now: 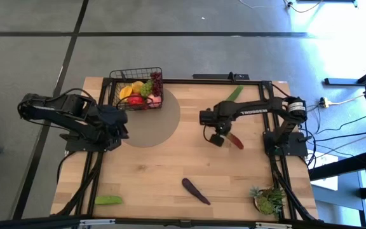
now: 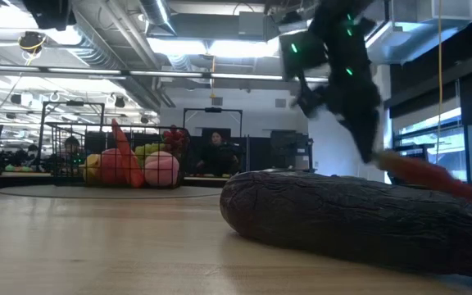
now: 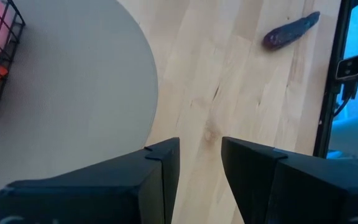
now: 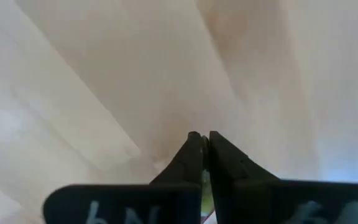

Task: Build produce basket
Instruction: Put the red chilli pepper into the black wire basket

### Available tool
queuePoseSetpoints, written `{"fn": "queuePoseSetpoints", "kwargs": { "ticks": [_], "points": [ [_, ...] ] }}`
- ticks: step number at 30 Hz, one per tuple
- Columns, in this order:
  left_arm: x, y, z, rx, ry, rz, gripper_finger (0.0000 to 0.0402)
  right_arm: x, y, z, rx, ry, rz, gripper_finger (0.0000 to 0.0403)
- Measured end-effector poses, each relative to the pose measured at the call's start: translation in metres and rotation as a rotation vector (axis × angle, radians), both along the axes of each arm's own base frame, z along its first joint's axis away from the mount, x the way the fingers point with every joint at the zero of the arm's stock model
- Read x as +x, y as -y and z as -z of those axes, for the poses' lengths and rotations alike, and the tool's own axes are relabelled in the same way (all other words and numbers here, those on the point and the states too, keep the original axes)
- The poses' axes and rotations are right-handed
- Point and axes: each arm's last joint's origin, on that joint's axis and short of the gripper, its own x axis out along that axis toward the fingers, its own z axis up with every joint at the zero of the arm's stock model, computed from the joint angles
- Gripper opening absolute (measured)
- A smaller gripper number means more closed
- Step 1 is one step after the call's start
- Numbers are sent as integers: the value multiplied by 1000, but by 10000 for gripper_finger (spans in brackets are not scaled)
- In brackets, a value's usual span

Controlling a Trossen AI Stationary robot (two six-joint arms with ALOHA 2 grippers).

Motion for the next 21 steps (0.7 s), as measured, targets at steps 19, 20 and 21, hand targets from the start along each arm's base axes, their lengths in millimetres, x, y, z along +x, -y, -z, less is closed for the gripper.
{"fn": "queuePoseSetpoints", "kwargs": {
  "ticks": [19, 20, 21],
  "points": [
    [6, -1, -5, 75, 88, -2, 106, 60, 6, -162, -309, 597, -88, 0],
    [6, -1, -5, 82, 88, -8, 107, 61, 6, -167, -320, 629, -102, 0],
    [7, -1, -5, 86, 87, -10, 108, 63, 7, -173, -334, 660, -119, 0]
  ]
}}
